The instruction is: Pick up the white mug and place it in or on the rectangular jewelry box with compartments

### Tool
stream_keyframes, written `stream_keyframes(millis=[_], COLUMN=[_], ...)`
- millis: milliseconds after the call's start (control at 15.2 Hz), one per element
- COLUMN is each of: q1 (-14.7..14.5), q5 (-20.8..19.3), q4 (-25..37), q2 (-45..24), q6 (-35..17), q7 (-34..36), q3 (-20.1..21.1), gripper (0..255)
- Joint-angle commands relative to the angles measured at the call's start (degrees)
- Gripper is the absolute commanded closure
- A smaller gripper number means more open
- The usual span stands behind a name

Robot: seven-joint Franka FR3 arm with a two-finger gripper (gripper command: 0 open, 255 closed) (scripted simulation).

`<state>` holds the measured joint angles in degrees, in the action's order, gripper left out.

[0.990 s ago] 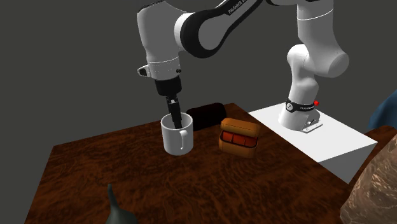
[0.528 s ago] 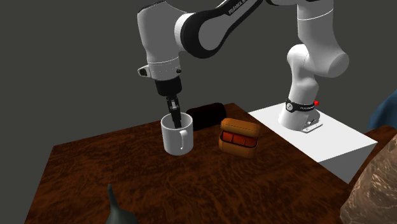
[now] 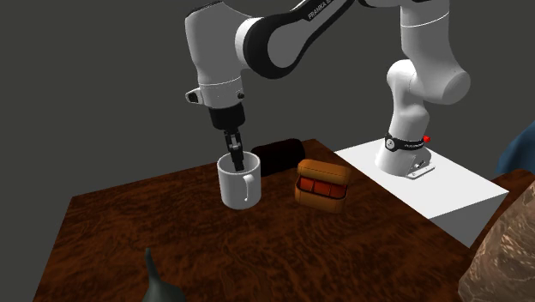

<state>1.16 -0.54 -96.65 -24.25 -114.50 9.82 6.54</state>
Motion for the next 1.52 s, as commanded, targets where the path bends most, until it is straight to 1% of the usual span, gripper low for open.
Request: stream_keyframes(millis=[0, 726, 1452], q1=[0.0, 0.1, 0.0], q5=[0.0, 0.3, 0.5], q4=[0.3, 4.9, 11.4], q2=[0.3, 3.1, 4.4], q6=[0.6, 8.0, 15.9], q7=[0.0, 0.0, 0.1], q3=[0.0, 0.2, 0.3], gripper=[255, 255, 255])
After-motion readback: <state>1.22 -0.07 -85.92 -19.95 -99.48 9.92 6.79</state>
